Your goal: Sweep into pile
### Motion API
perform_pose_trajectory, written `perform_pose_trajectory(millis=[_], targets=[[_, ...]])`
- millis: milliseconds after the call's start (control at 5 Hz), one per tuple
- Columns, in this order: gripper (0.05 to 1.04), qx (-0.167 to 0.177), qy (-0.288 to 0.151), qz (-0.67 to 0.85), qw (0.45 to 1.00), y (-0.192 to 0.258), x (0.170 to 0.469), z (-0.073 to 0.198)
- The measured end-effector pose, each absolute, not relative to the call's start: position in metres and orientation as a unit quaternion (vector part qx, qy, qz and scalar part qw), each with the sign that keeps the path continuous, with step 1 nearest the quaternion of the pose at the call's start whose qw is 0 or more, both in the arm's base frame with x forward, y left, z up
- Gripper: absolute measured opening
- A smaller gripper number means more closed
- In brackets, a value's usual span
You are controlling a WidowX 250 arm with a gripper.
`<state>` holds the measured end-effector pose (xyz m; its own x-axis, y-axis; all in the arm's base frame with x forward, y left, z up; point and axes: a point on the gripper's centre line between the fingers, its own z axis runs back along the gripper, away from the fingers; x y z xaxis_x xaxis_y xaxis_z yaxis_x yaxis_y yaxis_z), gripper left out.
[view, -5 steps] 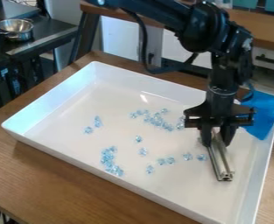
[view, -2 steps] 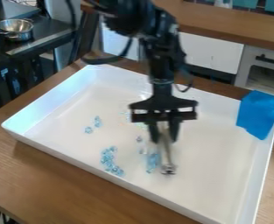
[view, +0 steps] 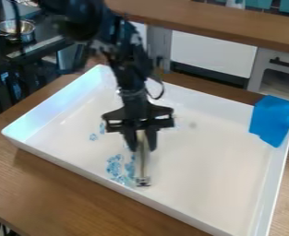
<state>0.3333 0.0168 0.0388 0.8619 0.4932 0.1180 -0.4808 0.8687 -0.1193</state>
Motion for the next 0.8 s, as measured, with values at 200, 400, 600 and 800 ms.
perform_pose_trajectory(millis=[200, 400, 600, 800], targets=[[0.368, -0.046, -0.062, 0.257, 0.963, 0.050, 0.318, 0.041], [0.368, -0.057, -0.045, 0.271, 0.960, 0.079, 0.304, 0.049], [0.368, -0.043, -0.035, 0.253, 0.966, 0.103, 0.293, 0.056], [0.368, -0.017, -0.044, 0.249, 0.967, 0.134, 0.282, 0.054]])
